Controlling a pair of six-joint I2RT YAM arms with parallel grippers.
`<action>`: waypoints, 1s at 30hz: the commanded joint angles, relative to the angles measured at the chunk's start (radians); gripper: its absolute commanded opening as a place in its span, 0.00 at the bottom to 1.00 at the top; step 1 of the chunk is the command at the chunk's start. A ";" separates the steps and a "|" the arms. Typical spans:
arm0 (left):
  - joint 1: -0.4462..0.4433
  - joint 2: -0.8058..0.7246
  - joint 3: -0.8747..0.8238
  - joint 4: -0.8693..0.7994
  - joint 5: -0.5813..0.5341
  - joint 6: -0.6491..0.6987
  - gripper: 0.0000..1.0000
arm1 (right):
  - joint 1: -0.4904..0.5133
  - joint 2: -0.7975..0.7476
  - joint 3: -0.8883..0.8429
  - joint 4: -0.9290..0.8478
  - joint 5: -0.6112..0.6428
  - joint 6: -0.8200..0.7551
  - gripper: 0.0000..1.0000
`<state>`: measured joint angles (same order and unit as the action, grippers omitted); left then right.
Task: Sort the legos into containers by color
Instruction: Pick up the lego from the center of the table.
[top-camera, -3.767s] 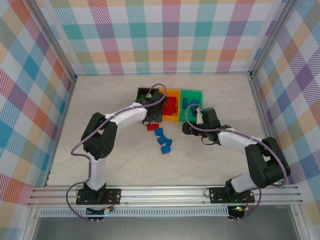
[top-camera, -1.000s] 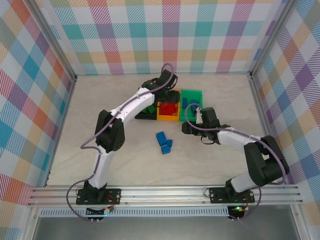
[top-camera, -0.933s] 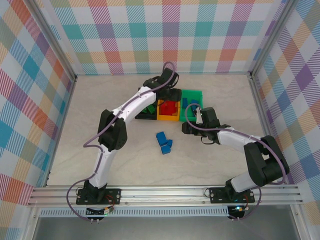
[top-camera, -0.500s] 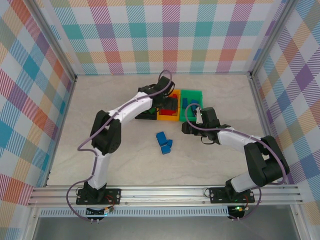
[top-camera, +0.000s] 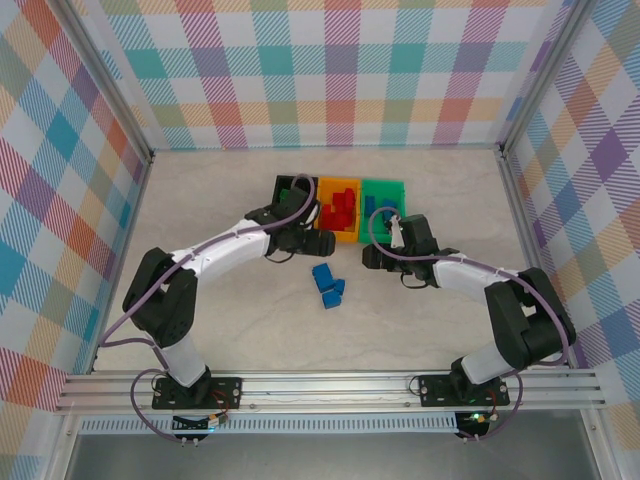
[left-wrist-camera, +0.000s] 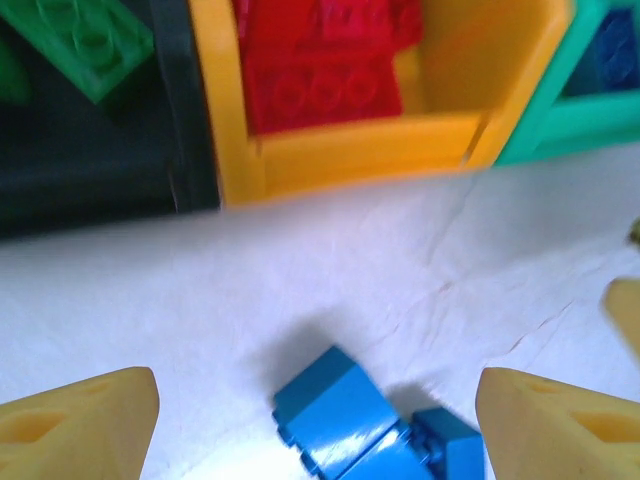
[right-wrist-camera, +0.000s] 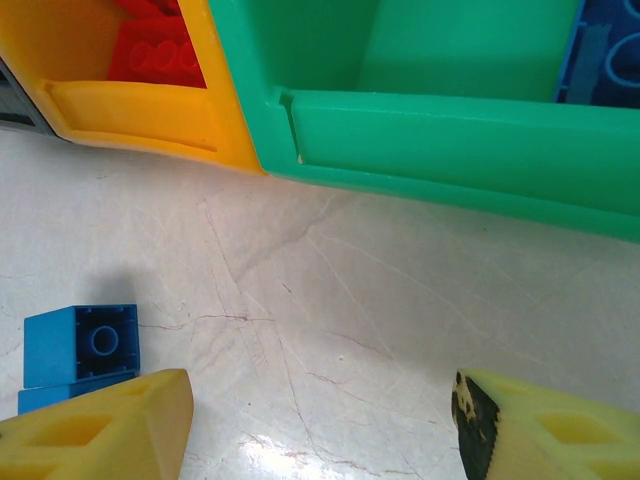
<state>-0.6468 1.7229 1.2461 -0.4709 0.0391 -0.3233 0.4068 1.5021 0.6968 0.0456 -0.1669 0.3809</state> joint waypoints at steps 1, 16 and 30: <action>-0.014 -0.026 -0.036 -0.009 0.032 -0.033 0.82 | 0.008 0.012 0.029 0.024 -0.016 0.007 0.70; -0.074 0.139 0.023 -0.115 0.014 -0.058 0.80 | 0.011 0.013 0.032 0.018 -0.015 0.006 0.70; -0.074 0.221 0.090 -0.180 -0.047 -0.039 0.66 | 0.012 0.022 0.036 0.017 -0.017 0.005 0.70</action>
<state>-0.7197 1.9202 1.3075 -0.6071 0.0189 -0.3756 0.4137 1.5112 0.7074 0.0456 -0.1699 0.3809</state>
